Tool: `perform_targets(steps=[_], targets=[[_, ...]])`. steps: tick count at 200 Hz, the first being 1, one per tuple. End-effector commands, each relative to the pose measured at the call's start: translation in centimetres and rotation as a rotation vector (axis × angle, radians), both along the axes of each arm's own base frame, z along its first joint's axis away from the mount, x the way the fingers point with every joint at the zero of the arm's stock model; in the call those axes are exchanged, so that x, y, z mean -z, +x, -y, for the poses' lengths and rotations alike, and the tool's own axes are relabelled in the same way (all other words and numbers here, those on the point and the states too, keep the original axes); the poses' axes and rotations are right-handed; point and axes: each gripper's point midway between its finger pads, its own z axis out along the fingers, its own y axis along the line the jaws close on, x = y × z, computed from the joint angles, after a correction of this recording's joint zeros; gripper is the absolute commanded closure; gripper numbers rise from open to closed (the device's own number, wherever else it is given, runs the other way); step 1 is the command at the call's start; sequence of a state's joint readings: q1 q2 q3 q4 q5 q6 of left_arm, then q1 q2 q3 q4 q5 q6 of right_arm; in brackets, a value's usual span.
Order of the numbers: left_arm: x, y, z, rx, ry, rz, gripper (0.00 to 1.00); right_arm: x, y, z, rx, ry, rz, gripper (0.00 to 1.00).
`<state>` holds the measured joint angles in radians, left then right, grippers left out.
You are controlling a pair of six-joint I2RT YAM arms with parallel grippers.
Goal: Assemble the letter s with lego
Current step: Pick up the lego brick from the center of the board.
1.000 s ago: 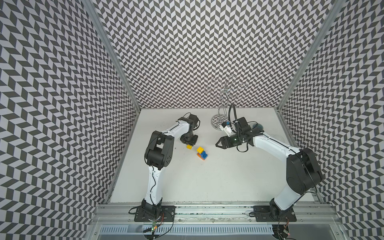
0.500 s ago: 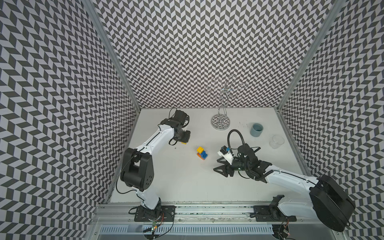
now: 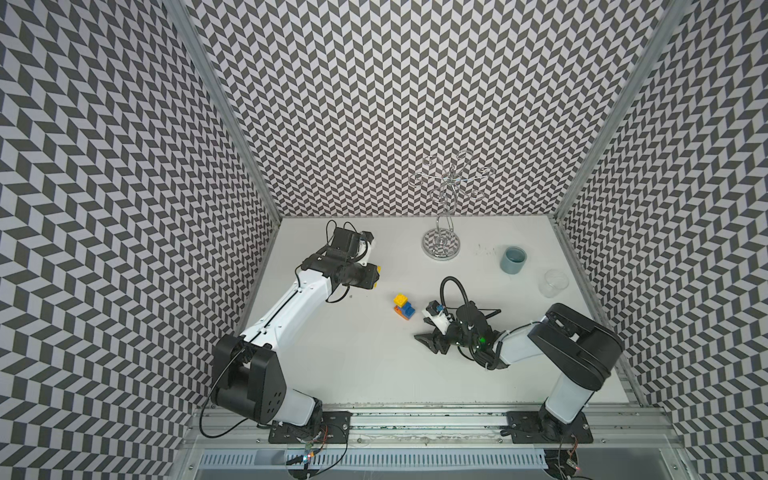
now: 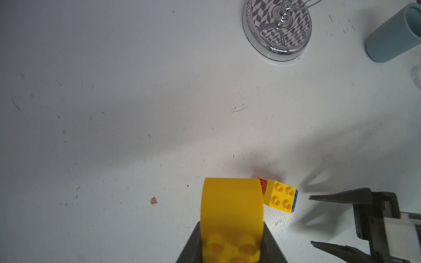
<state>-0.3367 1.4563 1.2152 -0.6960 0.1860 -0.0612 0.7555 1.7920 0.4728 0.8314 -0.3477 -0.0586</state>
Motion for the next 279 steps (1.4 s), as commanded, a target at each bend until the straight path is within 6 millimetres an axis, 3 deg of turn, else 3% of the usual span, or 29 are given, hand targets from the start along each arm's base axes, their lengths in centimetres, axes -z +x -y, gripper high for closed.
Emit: perform_targets(steps=[1,35,90,149,236,279], targets=[[-0.6,0.0,0.0,0.016,-0.015,0.039,0.91,-2.6,2.0,-2.0,0.016,0.107,0.125,0.34],[0.1,-0.2,-0.4,0.010,0.002,0.038,0.91,-1.5,3.3,-3.1,0.019,0.115,0.146,0.38],[1.2,-0.1,-0.3,0.011,0.008,0.023,0.91,-1.6,5.1,-4.2,0.047,0.157,0.213,0.42],[1.3,-0.3,-0.6,0.006,0.014,0.028,0.91,-1.0,7.0,-4.2,0.093,0.101,0.250,0.37],[2.0,-0.3,-0.6,0.008,0.013,0.017,0.91,-0.5,5.2,-6.0,-0.164,0.086,0.201,0.33],[2.2,-0.1,-0.7,0.004,0.013,0.009,0.91,-2.2,5.2,-6.1,-0.182,0.122,0.234,0.38]])
